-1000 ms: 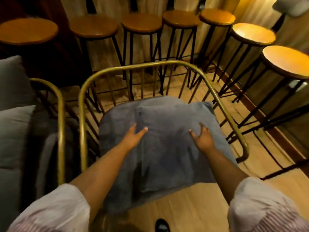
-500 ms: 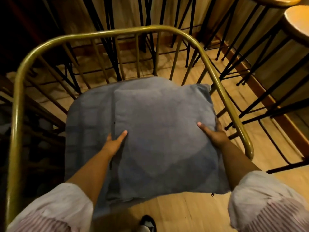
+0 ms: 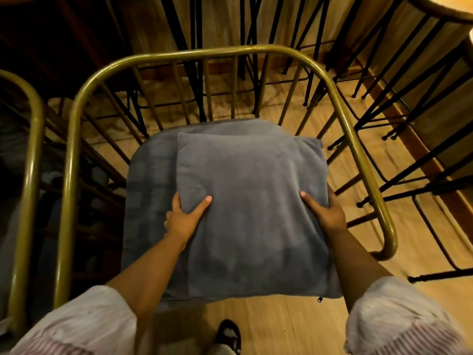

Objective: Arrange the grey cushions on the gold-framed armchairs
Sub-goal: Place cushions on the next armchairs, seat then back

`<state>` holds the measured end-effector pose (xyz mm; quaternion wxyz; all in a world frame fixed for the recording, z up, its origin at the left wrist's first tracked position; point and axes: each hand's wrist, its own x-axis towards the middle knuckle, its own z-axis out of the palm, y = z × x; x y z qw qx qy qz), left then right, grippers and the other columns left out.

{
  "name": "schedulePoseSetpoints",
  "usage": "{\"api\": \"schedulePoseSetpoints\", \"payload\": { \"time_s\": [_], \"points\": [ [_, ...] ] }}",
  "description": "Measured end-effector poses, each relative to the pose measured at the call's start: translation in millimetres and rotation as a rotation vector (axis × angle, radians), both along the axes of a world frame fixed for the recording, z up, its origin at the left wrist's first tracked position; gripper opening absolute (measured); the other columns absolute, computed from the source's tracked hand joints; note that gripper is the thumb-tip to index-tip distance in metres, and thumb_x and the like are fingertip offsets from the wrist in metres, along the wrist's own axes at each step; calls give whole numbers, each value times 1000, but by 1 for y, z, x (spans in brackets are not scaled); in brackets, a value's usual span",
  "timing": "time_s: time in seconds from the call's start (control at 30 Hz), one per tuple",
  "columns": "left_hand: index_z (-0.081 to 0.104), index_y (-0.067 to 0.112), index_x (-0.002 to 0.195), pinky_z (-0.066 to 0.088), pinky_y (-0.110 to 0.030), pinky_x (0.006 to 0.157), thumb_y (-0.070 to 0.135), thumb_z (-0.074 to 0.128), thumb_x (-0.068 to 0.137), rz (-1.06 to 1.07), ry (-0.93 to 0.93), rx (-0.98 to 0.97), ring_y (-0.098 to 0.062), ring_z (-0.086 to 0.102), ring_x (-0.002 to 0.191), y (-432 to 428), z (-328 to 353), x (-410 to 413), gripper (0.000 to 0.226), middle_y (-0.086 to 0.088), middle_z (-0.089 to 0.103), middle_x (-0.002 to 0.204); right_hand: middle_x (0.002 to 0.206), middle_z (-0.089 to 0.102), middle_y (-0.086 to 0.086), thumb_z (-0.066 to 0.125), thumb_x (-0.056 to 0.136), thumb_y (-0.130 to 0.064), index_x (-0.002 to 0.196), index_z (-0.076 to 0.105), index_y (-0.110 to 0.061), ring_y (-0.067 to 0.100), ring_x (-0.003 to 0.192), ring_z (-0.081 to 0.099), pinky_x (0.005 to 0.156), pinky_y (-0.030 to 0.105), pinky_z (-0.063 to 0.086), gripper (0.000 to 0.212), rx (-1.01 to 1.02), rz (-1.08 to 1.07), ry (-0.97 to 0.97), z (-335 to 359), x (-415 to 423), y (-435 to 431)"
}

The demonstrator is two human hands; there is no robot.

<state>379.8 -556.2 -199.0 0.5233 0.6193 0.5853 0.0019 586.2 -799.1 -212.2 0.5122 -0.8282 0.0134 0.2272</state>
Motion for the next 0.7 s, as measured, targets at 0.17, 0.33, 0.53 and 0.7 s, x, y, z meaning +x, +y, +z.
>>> {"api": "schedulePoseSetpoints", "payload": {
  "time_s": [0.17,0.33,0.53,0.7],
  "points": [
    [20,40,146,27,-62,110,75,64,54,78,-5,95,-44,33,134,10,6,-31,108,-18,35,148,139,54,-13,75,47,-77,137,41,-46,19,126,54,106,44,44,101,21,72,-20,-3,-11,33],
    [17,40,146,33,-58,109,83,61,38,96,-20,44,-42,35,135,25,-15,-51,125,-17,36,148,148,44,-12,75,54,-73,144,30,-44,16,133,45,111,44,38,105,-39,211,-15,-9,-1,55],
    [-17,43,145,23,-49,117,84,57,44,-194,215,-182,-41,24,143,38,-44,-65,132,-18,18,158,163,5,4,48,44,-96,144,-10,-55,36,147,16,118,55,20,123,-374,311,111,-54,-15,42],
    [-24,33,145,21,-49,118,82,59,36,-210,145,-217,-36,18,146,45,-42,-60,145,-7,7,162,163,4,7,42,37,-101,146,-9,-51,38,147,16,118,54,20,130,-445,272,121,-52,-15,49]
  ]
}}
